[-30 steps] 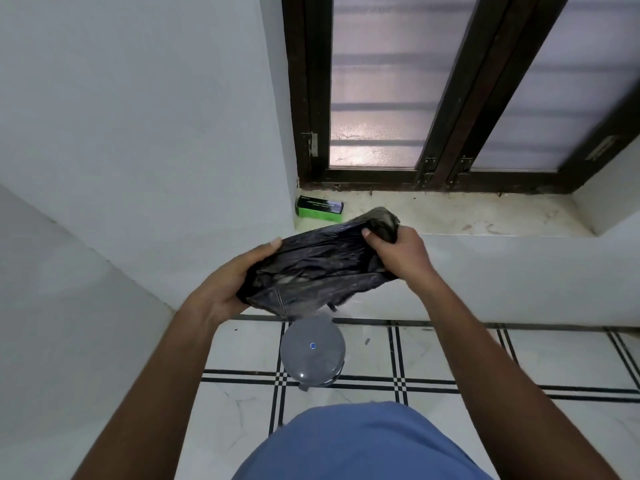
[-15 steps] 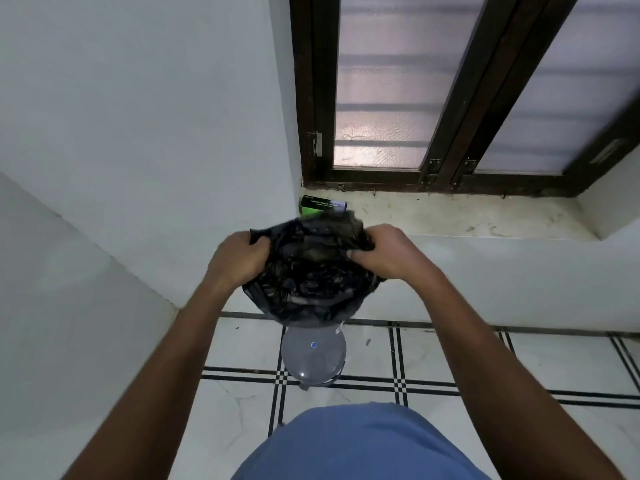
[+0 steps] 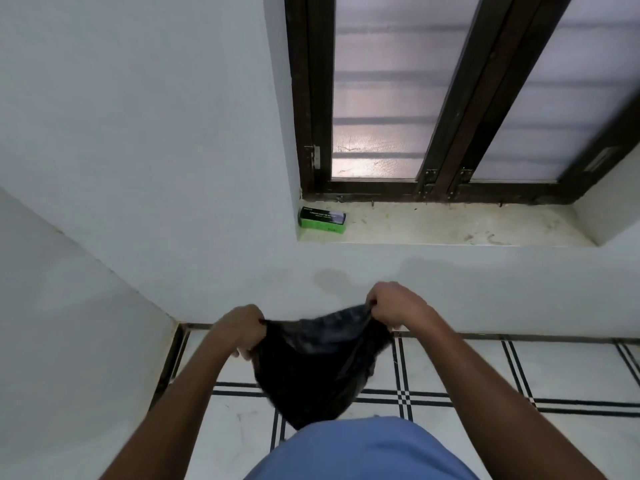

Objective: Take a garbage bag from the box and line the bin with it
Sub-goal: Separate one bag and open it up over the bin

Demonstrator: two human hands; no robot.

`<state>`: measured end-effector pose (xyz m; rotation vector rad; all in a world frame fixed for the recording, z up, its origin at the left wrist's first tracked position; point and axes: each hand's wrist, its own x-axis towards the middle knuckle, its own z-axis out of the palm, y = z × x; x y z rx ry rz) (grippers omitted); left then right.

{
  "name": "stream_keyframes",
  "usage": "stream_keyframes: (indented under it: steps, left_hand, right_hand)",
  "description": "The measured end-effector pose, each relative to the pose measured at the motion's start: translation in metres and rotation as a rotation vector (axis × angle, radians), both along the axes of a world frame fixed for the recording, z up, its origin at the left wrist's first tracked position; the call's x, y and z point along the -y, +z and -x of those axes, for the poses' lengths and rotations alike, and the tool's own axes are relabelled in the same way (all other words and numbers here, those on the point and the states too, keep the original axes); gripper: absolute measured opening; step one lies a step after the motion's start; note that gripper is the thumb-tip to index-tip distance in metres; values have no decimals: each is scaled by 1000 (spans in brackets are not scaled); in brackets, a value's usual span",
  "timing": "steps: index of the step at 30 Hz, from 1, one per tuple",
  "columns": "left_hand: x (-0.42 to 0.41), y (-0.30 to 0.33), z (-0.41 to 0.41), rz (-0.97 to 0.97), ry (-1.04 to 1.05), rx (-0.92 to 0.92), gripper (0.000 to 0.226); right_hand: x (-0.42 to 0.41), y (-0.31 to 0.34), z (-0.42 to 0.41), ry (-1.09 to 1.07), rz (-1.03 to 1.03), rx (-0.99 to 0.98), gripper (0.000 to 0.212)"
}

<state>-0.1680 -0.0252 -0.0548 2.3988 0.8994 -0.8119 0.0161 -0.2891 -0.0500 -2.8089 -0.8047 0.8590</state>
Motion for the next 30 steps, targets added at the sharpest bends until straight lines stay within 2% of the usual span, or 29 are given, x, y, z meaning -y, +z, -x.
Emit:
stream_keyframes:
  steps: [2, 4, 5, 6, 8, 9, 11, 13, 15, 16, 17, 19, 22, 24, 25, 27, 28, 30]
  left_hand:
    - [4, 11, -7, -255, 181, 409, 30]
    - [14, 30, -15, -369, 369, 846, 29]
    - [19, 39, -16, -390, 404, 1029, 28]
    - [22, 46, -16, -414, 368, 1145, 28]
    - [24, 40, -14, -461, 188, 1158, 30]
    - [21, 26, -11, -472, 72, 1057, 31]
    - [6, -10, -2, -436, -146, 632, 34]
    - [-1, -33, 11, -211, -212, 122, 32]
    - [2, -39, 23, 37, -146, -179, 24]
    - [2, -39, 24, 95, -118, -217, 19]
    - [2, -36, 22, 108, -96, -187, 14]
    - [-2, -31, 12, -12, -18, -16, 19]
    - [1, -7, -7, -288, 219, 525, 31]
    - [11, 17, -16, -360, 356, 875, 31]
    - [13, 27, -20, -360, 370, 980, 30]
    - [10, 35, -24, -285, 346, 1076, 28]
    - [9, 37, -25, -227, 323, 1095, 27]
    - [7, 42, -27, -137, 246, 1126, 24]
  right_hand:
    - [-4, 11, -2, -159, -435, 300, 29]
    - [-9, 24, -1, -218, -850, 509, 39]
    - [-10, 29, 0, -204, -970, 564, 45]
    - [-11, 31, 1, -176, -1005, 604, 51]
    - [-9, 19, 2, -115, -861, 630, 50]
    - [-5, 6, 2, -87, -684, 570, 45]
    - [5, -21, 1, -42, -214, 228, 34]
    - [19, -36, 10, -60, 133, -227, 30]
    - [30, -39, 17, -93, 226, -496, 27]
    - [32, -37, 17, -98, 196, -527, 25]
    - [30, -33, 15, -100, 136, -515, 21]
    - [21, -25, 6, -102, -25, -368, 18]
    - [5, -17, -1, -227, -408, 60, 21]
    - [-3, -1, 0, -391, -688, 213, 23]
    - [-6, 7, -1, -431, -765, 226, 25]
    - [-10, 20, -5, -410, -711, 161, 36]
    - [-12, 24, -5, -373, -593, 88, 51]
    - [-15, 36, 0, -273, -346, 5, 97]
